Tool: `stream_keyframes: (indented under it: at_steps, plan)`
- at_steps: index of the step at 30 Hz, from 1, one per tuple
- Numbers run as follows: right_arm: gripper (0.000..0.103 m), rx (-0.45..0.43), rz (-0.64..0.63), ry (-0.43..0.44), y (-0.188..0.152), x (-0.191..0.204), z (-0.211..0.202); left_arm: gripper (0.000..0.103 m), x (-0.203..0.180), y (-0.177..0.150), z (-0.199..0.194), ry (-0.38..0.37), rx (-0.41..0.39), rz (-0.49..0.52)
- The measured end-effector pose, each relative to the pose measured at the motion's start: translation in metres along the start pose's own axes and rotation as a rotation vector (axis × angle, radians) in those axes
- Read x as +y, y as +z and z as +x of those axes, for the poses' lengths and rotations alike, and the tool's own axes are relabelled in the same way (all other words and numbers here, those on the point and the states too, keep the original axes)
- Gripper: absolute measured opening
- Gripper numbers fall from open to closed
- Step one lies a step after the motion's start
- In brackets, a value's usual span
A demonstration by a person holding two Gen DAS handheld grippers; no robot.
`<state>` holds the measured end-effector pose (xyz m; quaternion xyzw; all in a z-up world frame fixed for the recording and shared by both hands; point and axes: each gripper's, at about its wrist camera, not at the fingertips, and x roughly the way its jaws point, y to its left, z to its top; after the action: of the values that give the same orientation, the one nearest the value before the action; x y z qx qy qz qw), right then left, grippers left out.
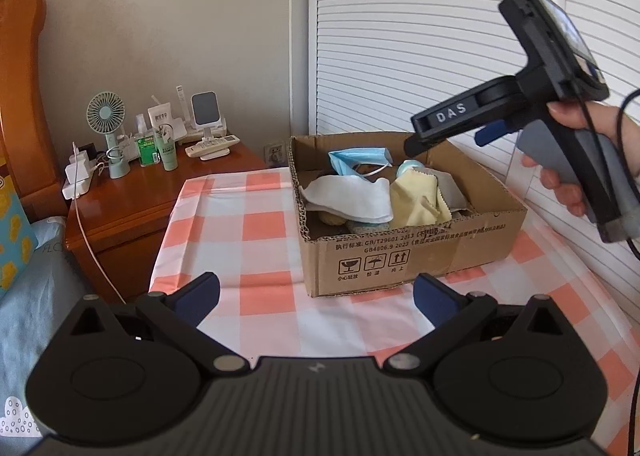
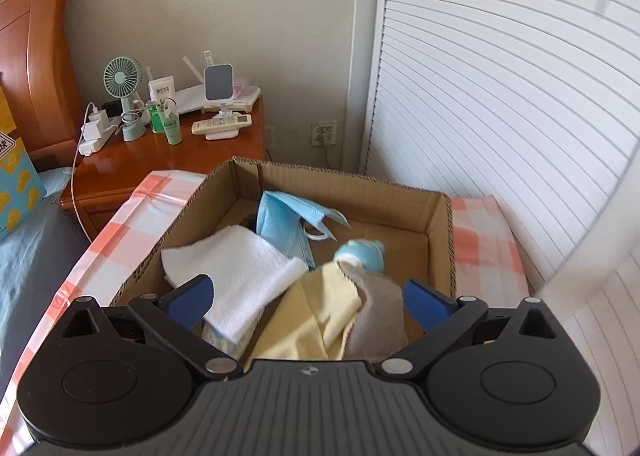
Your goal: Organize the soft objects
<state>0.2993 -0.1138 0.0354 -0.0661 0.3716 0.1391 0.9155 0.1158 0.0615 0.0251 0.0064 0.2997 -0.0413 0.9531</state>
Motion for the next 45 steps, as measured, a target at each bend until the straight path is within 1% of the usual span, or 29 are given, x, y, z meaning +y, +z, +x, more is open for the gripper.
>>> stream_keyframes:
  at_steps: [5, 8, 10, 13, 19, 24, 31, 45]
  plan:
    - [0.103, 0.016, 0.012, -0.061, -0.024, 0.006, -0.027, 0.102, 0.004, 0.005, -0.001, 0.015, 0.028, -0.041]
    - [0.103, 0.022, 0.018, -0.124, -0.043, 0.012, -0.045, 0.102, 0.004, 0.011, -0.003, 0.015, 0.038, -0.047]
    - [0.103, 0.016, 0.021, -0.174, -0.058, 0.018, -0.062, 0.102, 0.002, 0.019, -0.003, 0.036, 0.049, -0.044]
    - [0.103, 0.009, 0.058, -0.188, -0.077, 0.021, -0.084, 0.102, -0.003, 0.029, -0.003, 0.070, 0.050, -0.032]
    - [0.103, -0.003, 0.112, -0.230, -0.099, 0.021, -0.113, 0.102, -0.013, 0.041, -0.003, 0.089, 0.053, -0.026]
    - [0.103, -0.027, 0.169, -0.235, -0.105, 0.014, -0.126, 0.102, -0.023, 0.042, 0.000, 0.090, 0.074, -0.002]
    - [0.103, -0.043, 0.162, -0.228, -0.105, 0.017, -0.131, 0.102, -0.027, 0.044, 0.000, 0.090, 0.080, 0.005]
    - [0.103, -0.047, 0.167, -0.229, -0.106, 0.016, -0.131, 0.102, -0.029, 0.044, -0.001, 0.084, 0.080, 0.012]
